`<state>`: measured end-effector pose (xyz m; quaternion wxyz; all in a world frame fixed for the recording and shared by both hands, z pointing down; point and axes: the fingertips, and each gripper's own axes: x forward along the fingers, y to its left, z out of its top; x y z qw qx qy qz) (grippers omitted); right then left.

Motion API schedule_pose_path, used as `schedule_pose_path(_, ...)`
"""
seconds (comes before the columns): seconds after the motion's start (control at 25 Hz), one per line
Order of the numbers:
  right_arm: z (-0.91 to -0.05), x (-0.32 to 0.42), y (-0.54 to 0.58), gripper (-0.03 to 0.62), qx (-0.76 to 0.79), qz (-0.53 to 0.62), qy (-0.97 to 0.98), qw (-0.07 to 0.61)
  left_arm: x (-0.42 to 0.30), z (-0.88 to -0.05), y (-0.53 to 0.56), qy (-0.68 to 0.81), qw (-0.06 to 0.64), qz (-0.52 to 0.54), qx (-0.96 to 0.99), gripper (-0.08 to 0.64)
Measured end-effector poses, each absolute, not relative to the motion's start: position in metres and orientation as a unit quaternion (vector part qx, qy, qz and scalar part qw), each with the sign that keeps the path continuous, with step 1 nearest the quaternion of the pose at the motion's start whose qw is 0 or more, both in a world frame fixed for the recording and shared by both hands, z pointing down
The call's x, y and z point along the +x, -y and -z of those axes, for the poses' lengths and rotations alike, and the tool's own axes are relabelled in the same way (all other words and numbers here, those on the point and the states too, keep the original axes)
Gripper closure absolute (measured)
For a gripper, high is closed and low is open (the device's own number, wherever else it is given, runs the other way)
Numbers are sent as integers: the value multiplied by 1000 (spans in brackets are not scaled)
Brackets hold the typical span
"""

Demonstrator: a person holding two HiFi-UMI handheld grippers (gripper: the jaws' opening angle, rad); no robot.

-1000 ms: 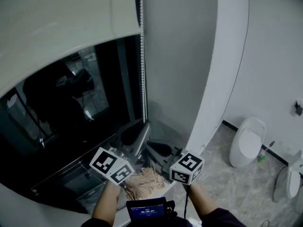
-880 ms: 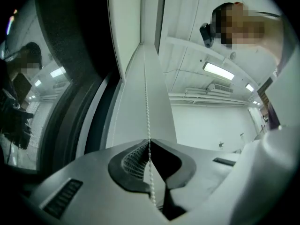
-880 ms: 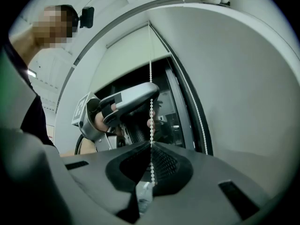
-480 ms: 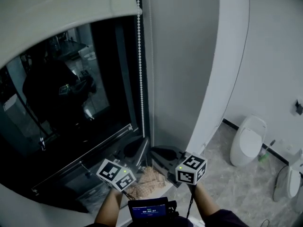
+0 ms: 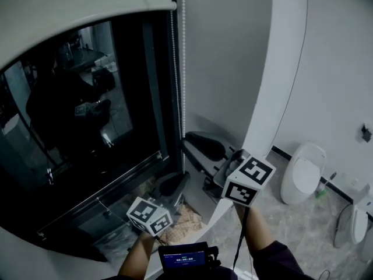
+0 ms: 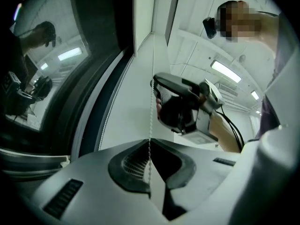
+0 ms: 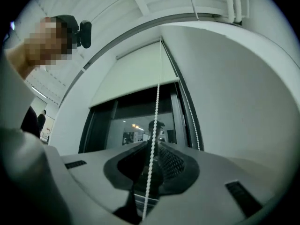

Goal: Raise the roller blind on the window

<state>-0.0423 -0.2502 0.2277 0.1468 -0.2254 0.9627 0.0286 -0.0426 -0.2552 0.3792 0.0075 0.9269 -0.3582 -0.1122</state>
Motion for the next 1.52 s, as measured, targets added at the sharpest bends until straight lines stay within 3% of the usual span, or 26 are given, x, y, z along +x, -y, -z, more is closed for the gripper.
schedule_pose_path(0.24, -224, -50, 253, 574, -242, -51, -961, 124, -33, -425, 252, 353, 45, 83, 931, 548)
schedule_pose_path(0.52, -312, -53, 269, 577, -265, 8, -960, 95, -51, -509, 254, 347, 123, -3, 930, 546)
schedule_pose_path(0.64, -348, -51, 278, 577, -273, 33, -958, 77, -65, -513, 250, 349, 136, 6, 927, 546)
schedule_pose_path(0.76, -370, -49, 283, 577, -280, 42, -957, 62, -80, -473, 252, 355, 113, 49, 927, 546)
schedule_pose_path(1.16, -412, -71, 265, 577, -263, 52, -963, 27, -63, -300, 259, 340, -58, 107, 933, 523)
schedule_pose_path(1.52, -482, -62, 249, 577, -263, 124, -957, -15, -44, -324, 272, 350, -36, 97, 931, 540)
